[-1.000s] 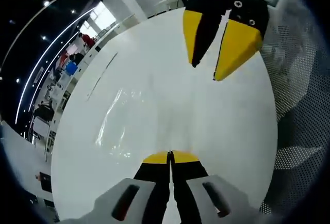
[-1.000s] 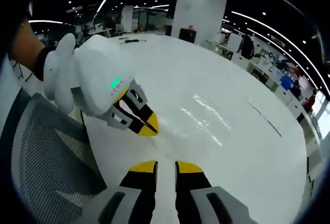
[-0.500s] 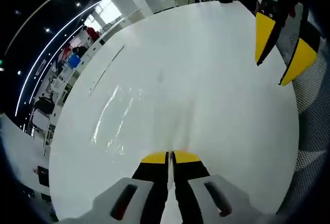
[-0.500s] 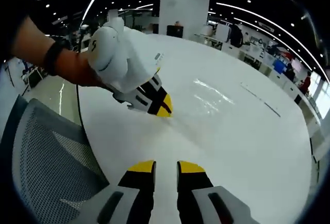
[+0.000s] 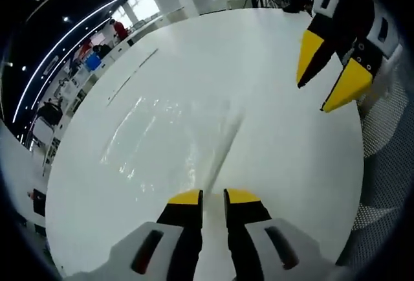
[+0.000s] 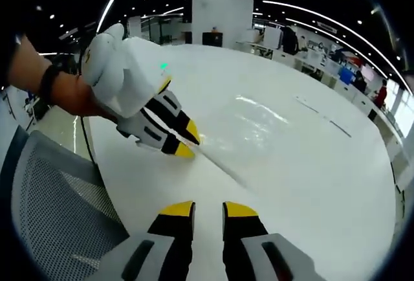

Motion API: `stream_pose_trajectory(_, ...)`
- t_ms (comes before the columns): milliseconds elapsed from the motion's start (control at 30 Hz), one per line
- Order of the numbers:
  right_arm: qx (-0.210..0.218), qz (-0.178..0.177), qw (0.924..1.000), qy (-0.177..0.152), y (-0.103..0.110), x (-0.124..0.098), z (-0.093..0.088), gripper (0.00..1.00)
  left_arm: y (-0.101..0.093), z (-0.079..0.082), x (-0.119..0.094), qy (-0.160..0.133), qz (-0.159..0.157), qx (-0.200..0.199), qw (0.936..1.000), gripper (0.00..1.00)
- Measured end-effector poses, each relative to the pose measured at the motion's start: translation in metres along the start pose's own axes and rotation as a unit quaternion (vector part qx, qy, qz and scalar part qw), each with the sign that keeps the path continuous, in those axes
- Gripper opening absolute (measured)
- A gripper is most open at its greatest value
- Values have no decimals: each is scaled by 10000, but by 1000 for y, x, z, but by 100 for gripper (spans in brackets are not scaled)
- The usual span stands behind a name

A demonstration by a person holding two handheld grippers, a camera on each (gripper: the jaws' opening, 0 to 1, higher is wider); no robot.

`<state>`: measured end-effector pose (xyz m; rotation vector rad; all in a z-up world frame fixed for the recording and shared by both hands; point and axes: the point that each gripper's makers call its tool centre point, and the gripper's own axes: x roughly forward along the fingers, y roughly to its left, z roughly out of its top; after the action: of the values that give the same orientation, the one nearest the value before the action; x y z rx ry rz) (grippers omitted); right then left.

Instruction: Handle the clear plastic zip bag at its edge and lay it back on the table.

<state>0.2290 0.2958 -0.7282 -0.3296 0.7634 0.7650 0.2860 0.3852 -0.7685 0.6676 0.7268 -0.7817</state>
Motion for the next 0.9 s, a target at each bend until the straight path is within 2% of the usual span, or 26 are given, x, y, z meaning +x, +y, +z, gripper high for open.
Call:
stream_pose_trajectory(167,114,-31,9999,-83,-2,-2,0,15,3,3,-11,-167,101,-504,9985,24)
stream_pose_trajectory(300,270,-33,9995,-134,-3,-3,-1,18,1,3,-13,-294,100,-810,9962,27)
stream_pose_trajectory(567,618,-167,9976,-270,-8,-8,-5,26,2,-10,-29,-336,131,-1343,9903,36)
stream_pose_trajectory(700,843,-244,9955,-361,-11,-15,-7,29,5,-9,-44,-553,141,-1759,9827,38)
stream_pose_trajectory(767,998,-288,9938,-393,-14,-16,-9,31,7,-12,-51,-578,257,-2094,9758,39)
stream_pose_trajectory(800,1175,-406,9913,-428,-19,-18,-10,32,6,-13,-54,-601,300,-2261,9718,40)
stream_pose_trajectory(900,1567,-423,9849,-600,-24,-18,-8,37,7,-19,-55,-590,302,-2416,9681,43)
